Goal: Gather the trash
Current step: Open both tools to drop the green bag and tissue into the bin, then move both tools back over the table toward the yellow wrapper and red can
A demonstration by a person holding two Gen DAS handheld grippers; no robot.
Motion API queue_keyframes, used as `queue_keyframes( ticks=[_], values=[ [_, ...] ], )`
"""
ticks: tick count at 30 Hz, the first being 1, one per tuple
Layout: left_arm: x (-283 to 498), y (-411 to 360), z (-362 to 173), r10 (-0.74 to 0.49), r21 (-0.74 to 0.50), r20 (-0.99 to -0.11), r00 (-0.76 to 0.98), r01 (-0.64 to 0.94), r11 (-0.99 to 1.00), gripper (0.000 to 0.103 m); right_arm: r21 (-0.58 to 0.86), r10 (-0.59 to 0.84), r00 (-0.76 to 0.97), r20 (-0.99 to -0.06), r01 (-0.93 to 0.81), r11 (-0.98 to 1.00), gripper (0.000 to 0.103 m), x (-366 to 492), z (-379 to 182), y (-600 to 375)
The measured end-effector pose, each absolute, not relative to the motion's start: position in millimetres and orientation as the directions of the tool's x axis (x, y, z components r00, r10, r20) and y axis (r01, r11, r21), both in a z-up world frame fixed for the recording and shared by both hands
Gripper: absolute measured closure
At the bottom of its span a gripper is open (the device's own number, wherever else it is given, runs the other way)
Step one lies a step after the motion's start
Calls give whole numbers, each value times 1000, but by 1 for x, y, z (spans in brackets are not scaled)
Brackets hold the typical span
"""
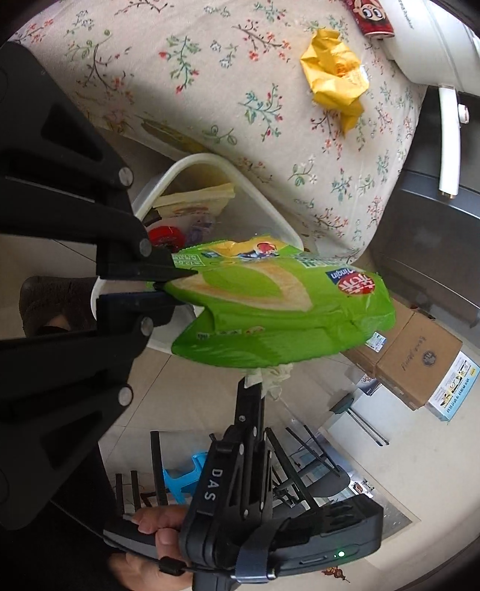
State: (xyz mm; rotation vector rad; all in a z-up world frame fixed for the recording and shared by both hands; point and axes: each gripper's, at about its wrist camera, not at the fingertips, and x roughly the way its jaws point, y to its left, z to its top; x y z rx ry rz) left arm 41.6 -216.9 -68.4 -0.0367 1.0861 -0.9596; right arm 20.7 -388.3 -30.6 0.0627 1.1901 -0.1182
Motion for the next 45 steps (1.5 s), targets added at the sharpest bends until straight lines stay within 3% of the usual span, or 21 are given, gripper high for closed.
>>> queue_keyframes(
  ticks=[3, 8, 14, 21, 24, 26, 29, 30, 45],
  values=[
    [45, -220, -85, -671, -478, -735, 98, 627, 615, 95, -22, -65, 345, -936, 126, 992, 100, 20, -36, -389],
    [48, -215, -94, -616, -428, -779, 117, 619, 659, 51, -30, -69, 327, -943, 123, 992, 100, 19, -42, -389],
    [46, -198, -79, -588, -368, -791, 170, 635, 679, 39, -30, -64, 320, -945, 111, 993, 100, 20, -44, -387],
    [54, -177, -75, -529, -280, -813, 244, 633, 722, 36, -27, -52, 295, -954, 87, 996, 100, 25, -51, -376],
    [56, -169, -71, -510, -256, -817, 269, 622, 740, 29, -13, -37, 289, -957, 83, 996, 98, 29, -51, -372],
    [59, -160, -68, -496, -246, -819, 289, 605, 758, 25, 2, -27, 283, -959, 102, 995, 89, 31, -51, -373],
    [64, -148, -65, -476, -231, -823, 311, 583, 779, 23, 13, -28, 295, -955, 134, 991, 53, 35, -48, -372],
    [66, -143, -65, -467, -223, -825, 319, 575, 787, 23, 15, -27, 307, -951, 134, 991, 48, 36, -45, -371],
    [99, -83, -55, -368, -178, -831, 418, 428, 886, 21, 45, 9, 359, -933, 92, 995, 38, 76, -37, -332]
  ],
)
